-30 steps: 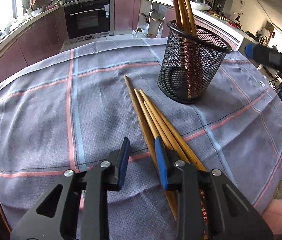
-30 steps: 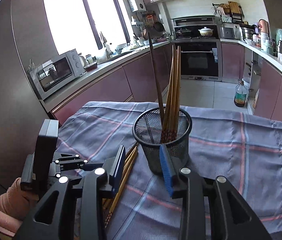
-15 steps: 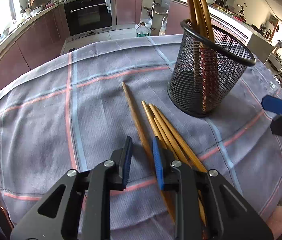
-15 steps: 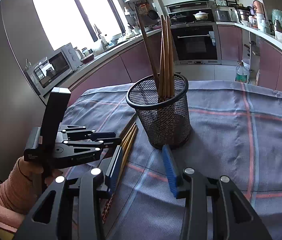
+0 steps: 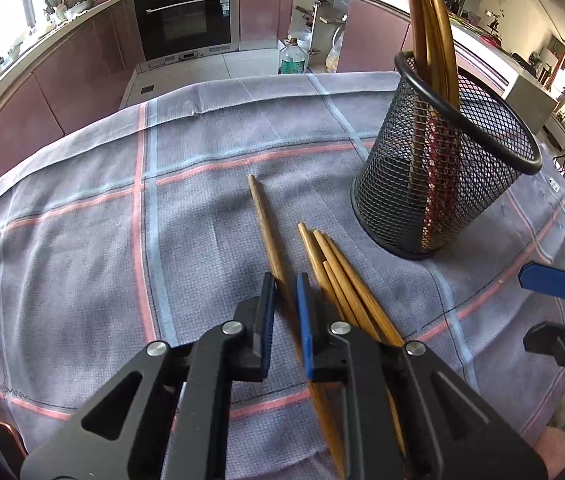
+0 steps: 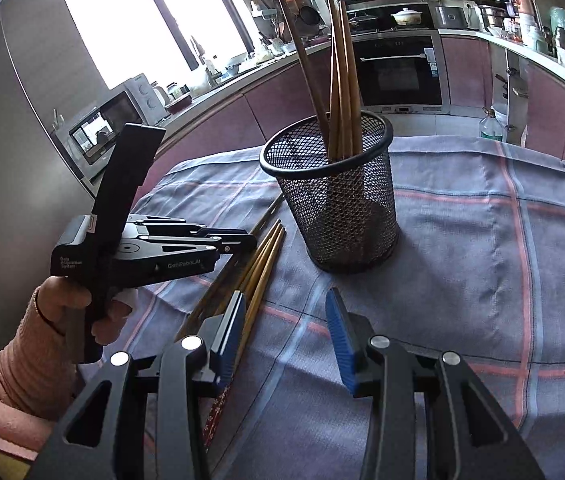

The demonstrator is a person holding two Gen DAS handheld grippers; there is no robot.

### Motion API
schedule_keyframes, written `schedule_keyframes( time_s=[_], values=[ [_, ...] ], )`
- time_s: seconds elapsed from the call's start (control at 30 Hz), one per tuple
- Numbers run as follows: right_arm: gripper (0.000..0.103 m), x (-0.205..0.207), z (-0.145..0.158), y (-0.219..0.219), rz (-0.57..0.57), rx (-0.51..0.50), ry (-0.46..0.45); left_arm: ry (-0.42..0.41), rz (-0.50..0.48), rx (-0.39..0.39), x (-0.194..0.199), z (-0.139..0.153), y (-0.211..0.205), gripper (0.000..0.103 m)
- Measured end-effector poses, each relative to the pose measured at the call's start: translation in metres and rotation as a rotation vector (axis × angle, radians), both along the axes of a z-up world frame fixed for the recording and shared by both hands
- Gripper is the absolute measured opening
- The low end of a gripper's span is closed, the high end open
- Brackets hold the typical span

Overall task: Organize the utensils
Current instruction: 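Grasp another wooden chopstick from the pile with the left gripper, then lift the chopstick with the left gripper and lower it into the cup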

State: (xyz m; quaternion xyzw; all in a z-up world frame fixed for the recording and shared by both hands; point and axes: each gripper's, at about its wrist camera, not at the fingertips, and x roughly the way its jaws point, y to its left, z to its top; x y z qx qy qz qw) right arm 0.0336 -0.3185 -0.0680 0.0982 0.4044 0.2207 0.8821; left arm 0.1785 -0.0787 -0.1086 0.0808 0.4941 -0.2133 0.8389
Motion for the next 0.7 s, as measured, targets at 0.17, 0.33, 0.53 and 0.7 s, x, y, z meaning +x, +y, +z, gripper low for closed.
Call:
schedule_keyframes(
  time_s=[0.17, 0.33, 0.53, 0.7],
  values=[
    [0.039, -0.002, -0.002, -0.002, -0.004, 0.006, 0.004, 0.002, 0.023, -0.03, 0.003, 0.003, 0.003, 0.007],
    [0.039, -0.003, -0.004, -0.003, -0.004, 0.01, 0.007, -0.019, 0.045, -0.087, -0.007, 0.013, 0.017, 0.007],
    [0.039, -0.003, -0.006, -0.004, -0.005, 0.021, 0.012, -0.057, 0.06, -0.21, -0.025, 0.045, 0.037, 0.007],
    [0.039, -0.004, -0.007, -0.004, -0.006, 0.024, 0.007, -0.142, 0.042, -0.305, -0.043, 0.088, 0.045, 0.007]
  ],
)
